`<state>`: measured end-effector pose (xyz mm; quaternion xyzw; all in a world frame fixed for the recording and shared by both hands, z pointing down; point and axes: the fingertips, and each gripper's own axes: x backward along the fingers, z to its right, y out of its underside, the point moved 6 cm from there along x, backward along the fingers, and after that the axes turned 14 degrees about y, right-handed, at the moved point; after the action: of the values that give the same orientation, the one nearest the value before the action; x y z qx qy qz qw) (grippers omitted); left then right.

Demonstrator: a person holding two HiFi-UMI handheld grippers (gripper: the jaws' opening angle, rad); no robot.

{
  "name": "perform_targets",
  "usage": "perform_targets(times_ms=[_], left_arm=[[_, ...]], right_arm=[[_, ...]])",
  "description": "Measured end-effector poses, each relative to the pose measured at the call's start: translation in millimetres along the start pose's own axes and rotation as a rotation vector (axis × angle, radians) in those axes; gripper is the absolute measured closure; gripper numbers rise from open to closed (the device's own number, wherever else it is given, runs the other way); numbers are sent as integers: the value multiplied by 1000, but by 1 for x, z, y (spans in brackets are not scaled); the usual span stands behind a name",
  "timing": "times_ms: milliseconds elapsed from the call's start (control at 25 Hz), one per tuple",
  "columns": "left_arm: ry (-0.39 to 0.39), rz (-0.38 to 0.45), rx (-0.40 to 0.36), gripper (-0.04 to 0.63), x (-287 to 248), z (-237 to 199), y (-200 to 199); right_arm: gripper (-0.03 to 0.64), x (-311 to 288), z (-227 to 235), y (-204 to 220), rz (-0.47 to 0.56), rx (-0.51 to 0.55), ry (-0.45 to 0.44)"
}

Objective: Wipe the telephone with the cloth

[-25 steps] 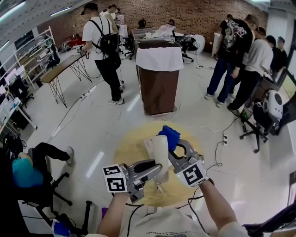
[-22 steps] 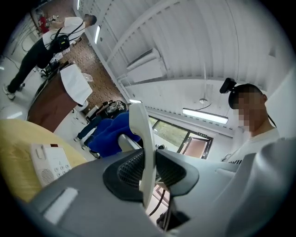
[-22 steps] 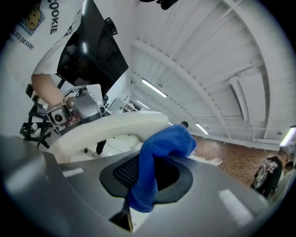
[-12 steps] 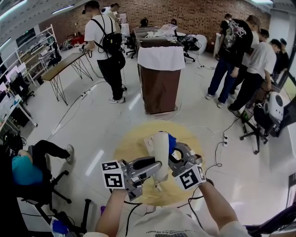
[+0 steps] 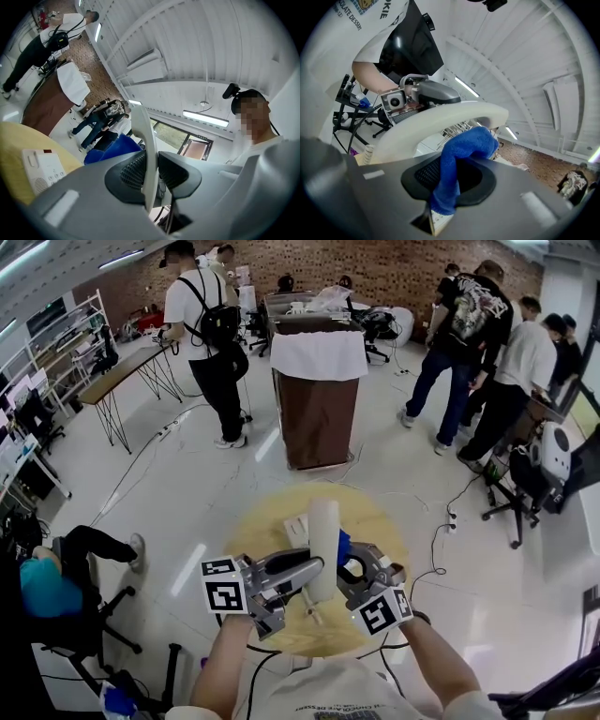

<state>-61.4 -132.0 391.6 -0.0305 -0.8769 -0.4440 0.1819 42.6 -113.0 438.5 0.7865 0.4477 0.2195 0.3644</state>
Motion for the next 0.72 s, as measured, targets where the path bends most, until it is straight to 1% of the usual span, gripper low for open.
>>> perform_targets(times_ms=[320, 520, 720], left_arm=[[25, 51, 8, 522, -8, -4, -13], [16, 60, -3, 522, -9, -4, -16], [-8, 81, -14, 522, -9, -4, -15]], right_arm=[[546, 14, -13, 12, -26, -34, -10], [546, 20, -29, 16, -40, -67, -23], [546, 31, -45, 24, -63, -101, -39]])
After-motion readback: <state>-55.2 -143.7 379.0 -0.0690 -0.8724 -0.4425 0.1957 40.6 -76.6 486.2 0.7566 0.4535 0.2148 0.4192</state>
